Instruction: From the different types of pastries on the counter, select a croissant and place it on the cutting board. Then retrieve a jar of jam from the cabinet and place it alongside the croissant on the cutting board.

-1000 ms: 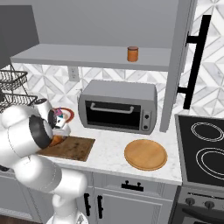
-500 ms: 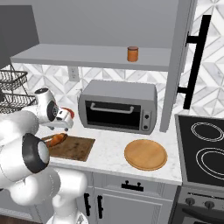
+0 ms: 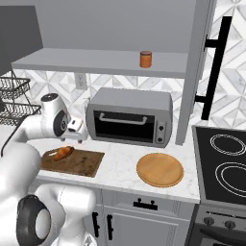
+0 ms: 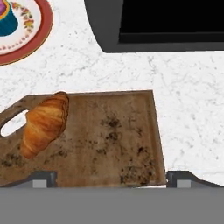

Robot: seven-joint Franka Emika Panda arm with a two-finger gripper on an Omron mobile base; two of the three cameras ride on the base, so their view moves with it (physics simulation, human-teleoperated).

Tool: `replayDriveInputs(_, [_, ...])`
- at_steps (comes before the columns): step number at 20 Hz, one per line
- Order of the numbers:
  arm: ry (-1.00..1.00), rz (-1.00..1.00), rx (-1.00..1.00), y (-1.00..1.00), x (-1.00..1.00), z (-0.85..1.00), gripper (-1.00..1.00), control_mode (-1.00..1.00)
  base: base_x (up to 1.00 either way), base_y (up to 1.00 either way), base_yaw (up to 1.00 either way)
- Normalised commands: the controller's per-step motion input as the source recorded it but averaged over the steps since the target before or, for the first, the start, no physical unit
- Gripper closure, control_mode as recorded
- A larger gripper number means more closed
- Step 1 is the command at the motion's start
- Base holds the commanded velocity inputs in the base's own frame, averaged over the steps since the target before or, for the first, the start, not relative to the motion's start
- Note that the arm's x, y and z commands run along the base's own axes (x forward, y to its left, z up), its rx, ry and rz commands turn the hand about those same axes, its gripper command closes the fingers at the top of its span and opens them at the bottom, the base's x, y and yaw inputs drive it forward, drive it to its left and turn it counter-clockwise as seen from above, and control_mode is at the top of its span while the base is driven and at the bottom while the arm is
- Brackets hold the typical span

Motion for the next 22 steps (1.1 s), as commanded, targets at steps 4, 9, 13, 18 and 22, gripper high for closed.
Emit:
replayDriveInputs(4, [-0.15, 0.00, 0.00, -0.71, -0.18, 0.76, -1.00, -1.00, 0.00, 0.00, 0.00])
replayDriveInputs(9, [-0.19, 0.00, 0.00, -0.78, -0.16, 0.81, -1.00, -1.00, 0.00, 0.00, 0.00])
replayDriveInputs(13, [-0.20, 0.00, 0.00, -0.82, -0.10, 0.83, -1.00, -1.00, 0.00, 0.00, 0.00])
replayDriveInputs(18, [-0.24, 0.00, 0.00, -0.70, -0.05, 0.91, -1.00, -1.00, 0.00, 0.00, 0.00])
replayDriveInputs(22, [-0.28, 0.00, 0.00, -0.56, -0.10, 1.00, -1.00, -1.00, 0.00, 0.00, 0.00])
